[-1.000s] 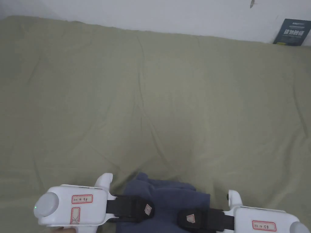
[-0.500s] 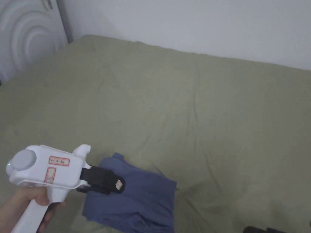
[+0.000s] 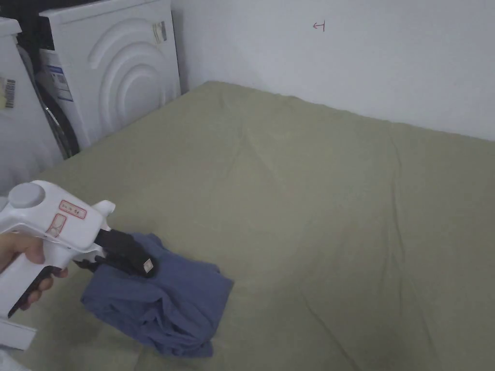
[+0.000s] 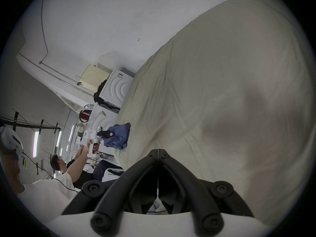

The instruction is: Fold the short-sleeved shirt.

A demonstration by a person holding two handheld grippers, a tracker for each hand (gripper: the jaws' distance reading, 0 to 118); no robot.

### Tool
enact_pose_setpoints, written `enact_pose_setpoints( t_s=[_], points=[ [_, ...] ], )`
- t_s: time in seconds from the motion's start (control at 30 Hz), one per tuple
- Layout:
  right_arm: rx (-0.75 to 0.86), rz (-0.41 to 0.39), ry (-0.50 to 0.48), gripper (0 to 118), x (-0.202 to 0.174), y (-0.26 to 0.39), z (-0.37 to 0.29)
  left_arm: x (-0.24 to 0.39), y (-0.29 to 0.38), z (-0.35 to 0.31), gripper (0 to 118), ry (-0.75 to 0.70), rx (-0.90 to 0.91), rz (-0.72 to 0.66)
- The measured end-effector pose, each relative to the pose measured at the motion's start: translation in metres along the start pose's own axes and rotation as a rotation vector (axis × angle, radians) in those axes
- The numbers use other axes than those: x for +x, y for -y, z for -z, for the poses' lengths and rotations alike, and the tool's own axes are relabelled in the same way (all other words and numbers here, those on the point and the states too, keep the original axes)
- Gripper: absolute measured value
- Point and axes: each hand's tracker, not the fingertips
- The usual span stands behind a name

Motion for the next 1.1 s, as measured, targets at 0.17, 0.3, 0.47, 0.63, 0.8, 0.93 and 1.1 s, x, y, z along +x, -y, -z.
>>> enact_pose_setpoints(
  t_s=[0.17,0.3,0.47,0.63,0.8,0.93,1.1],
  points=[
    [-0.008,-0.006,-0.011,1,-0.001,0.001,-0.002,-0.008,0.001,-0.016,117,-0.086,0.100,-0.005],
    [0.008,-0.015,-0.005,1,-0.004,0.000,-0.012,0.045,0.028,-0.049,117,-0.132,0.202,0.010],
    [0.121,-0.089,0.083,1,-0.019,-0.006,-0.036,0.094,0.048,-0.062,2,-0.169,0.347,0.110],
    [0.282,-0.311,0.357,1,-0.060,-0.006,-0.061,0.179,0.076,-0.040,2,-0.170,0.514,0.280],
    [0.476,-0.483,0.559,1,-0.105,0.005,-0.074,0.336,0.169,0.026,2,-0.168,0.680,0.445],
    [0.638,-0.585,0.636,1,-0.135,0.021,-0.092,0.415,0.225,0.059,2,-0.181,0.853,0.483],
    [0.707,-0.701,0.717,1,-0.155,0.036,-0.114,0.467,0.272,0.066,2,-0.241,0.990,0.664]
  ],
)
